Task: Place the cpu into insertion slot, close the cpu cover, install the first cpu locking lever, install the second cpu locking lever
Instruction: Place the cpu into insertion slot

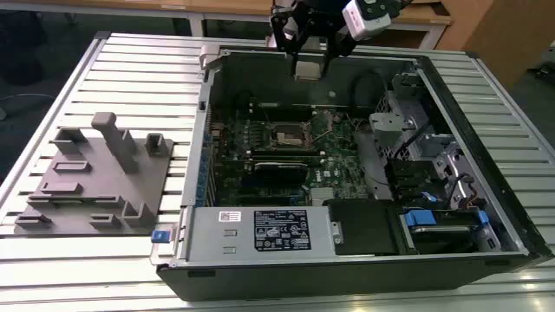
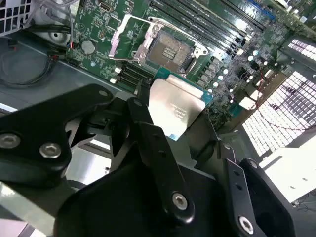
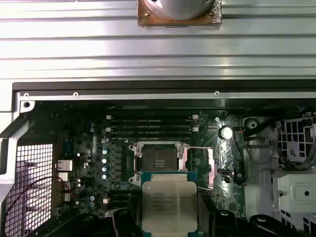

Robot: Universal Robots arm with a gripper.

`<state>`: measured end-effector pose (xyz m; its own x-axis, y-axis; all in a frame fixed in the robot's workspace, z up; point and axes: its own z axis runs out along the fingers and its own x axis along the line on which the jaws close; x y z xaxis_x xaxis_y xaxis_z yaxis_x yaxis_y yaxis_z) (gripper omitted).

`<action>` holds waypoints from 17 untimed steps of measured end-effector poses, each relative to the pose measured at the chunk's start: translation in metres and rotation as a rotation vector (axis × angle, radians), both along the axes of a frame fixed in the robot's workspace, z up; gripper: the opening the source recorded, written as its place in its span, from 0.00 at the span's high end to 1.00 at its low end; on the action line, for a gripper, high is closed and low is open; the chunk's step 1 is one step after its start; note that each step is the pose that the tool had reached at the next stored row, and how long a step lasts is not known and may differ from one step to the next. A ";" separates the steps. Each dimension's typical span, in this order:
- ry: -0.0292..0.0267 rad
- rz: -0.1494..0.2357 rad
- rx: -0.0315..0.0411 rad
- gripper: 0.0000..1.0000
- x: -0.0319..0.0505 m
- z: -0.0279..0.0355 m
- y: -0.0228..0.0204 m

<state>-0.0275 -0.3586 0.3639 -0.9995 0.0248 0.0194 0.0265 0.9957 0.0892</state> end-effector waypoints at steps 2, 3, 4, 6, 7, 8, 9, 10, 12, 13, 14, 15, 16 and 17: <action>-0.0001 0.000 0.0001 0.46 0.0000 -0.0001 0.0000; 0.0000 0.000 0.0001 0.46 0.0000 0.0000 0.0000; 0.0000 0.000 0.0001 0.46 0.0000 0.0000 0.0000; -0.0001 0.000 0.0001 0.46 0.0000 0.0000 0.0000; 0.0000 0.000 0.0001 0.46 0.0000 0.0000 0.0000; 0.0000 0.000 0.0001 0.46 0.0000 0.0000 0.0000; -0.0001 0.000 0.0001 0.46 0.0000 -0.0001 0.0000; 0.0000 0.000 0.0001 0.46 0.0000 0.0000 0.0000; 0.0000 0.000 0.0000 0.46 0.0000 -0.0001 0.0000; -0.0001 0.000 0.0002 0.46 0.0000 -0.0007 0.0000; -0.0001 0.000 0.0003 0.46 0.0000 -0.0017 0.0000; -0.0001 0.000 0.0002 0.46 0.0000 -0.0030 0.0000; 0.0000 0.000 0.0002 0.46 0.0000 -0.0043 0.0000; 0.0000 0.000 0.0002 0.46 0.0000 -0.0055 0.0000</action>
<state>-0.0275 -0.3586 0.3584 -0.9995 0.0248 0.0193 0.0264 0.9956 0.0894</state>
